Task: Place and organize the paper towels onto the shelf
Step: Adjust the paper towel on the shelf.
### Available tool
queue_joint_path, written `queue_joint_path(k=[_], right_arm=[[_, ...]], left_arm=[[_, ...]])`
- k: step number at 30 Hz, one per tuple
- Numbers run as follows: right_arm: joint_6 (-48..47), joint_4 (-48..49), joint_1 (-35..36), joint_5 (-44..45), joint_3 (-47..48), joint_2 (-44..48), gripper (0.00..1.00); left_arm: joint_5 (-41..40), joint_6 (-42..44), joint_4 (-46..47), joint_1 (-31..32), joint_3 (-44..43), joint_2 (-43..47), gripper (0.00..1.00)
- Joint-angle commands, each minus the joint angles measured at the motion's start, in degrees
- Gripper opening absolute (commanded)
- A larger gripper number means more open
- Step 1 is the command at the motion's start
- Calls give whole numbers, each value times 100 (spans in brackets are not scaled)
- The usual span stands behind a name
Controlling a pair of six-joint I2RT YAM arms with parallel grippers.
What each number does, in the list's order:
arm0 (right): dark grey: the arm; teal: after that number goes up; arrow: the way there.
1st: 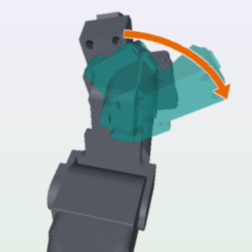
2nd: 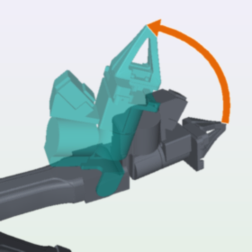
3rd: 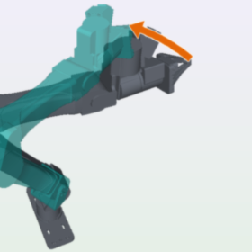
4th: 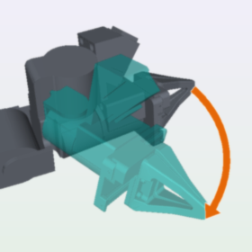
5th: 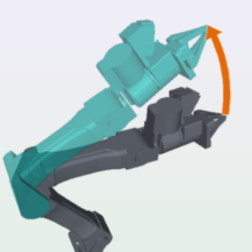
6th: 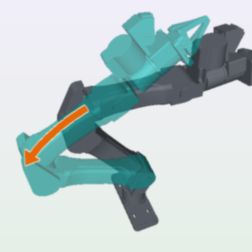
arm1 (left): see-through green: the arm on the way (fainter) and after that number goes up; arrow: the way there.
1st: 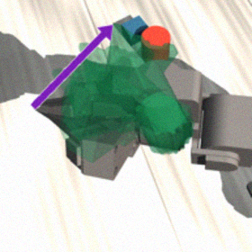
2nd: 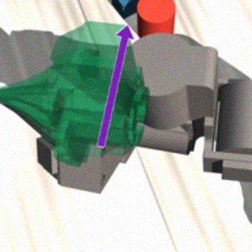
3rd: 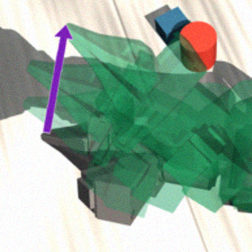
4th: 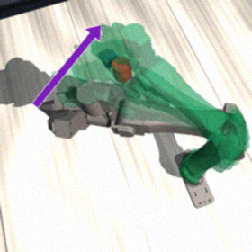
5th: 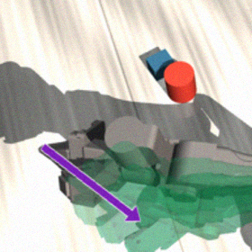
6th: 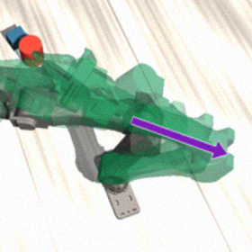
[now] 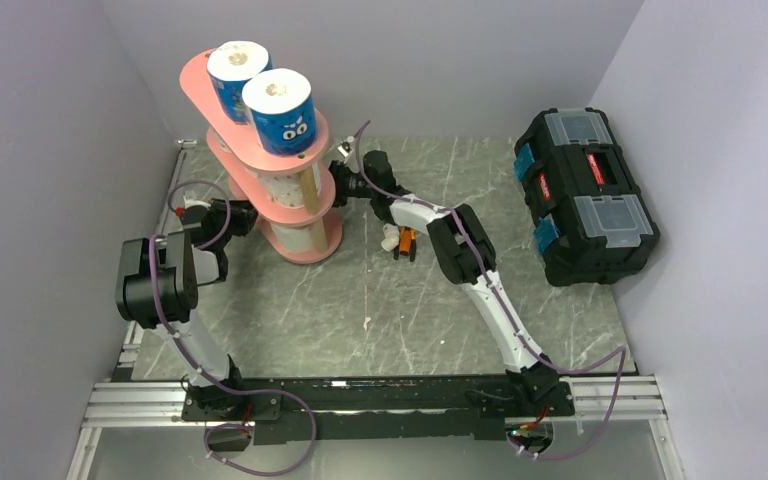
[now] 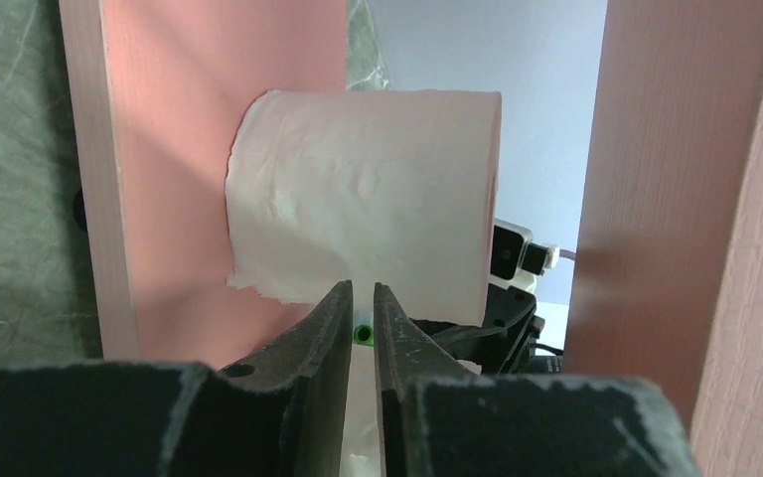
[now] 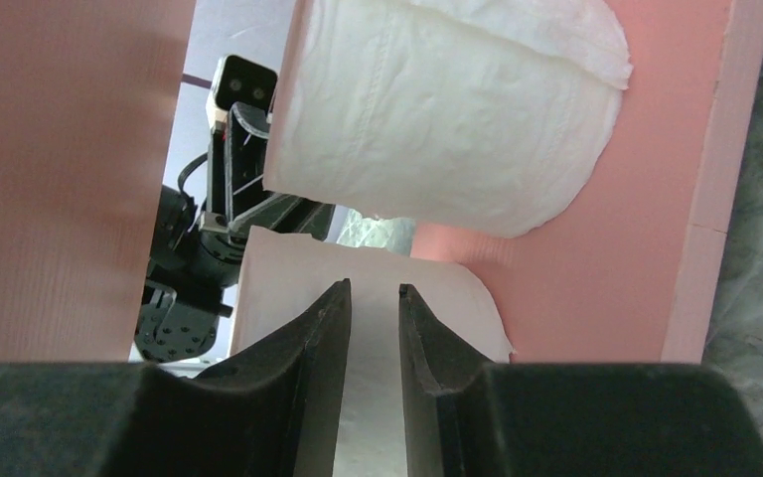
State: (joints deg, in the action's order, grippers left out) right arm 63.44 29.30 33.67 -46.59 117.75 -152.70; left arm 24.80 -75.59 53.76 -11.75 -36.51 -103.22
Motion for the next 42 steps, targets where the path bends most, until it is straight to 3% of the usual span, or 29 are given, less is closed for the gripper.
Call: queue_joint_path(k=[1,8,15,23,30,42], right_arm=[[51,651,-44,-215,-218,486,28],[326,1179,-397,7,-451,655,33],[324,956,-547,46,-28,450,34],[-10,861,-656,256,-772,904,38],[-437,614,-634,415,-1795,1634,36],[-573,956,-159,353,-3126,2176,32]], left_arm=[[64,175,267,-44,55,316,19],[7,153,156,-305,-32,376,19],[-82,181,-160,-294,232,712,18],[-494,1015,-2497,-34,1096,2871,16],[-526,1640,-4304,-32,1209,4189,10],[108,1206,-3148,87,1657,3633,9]])
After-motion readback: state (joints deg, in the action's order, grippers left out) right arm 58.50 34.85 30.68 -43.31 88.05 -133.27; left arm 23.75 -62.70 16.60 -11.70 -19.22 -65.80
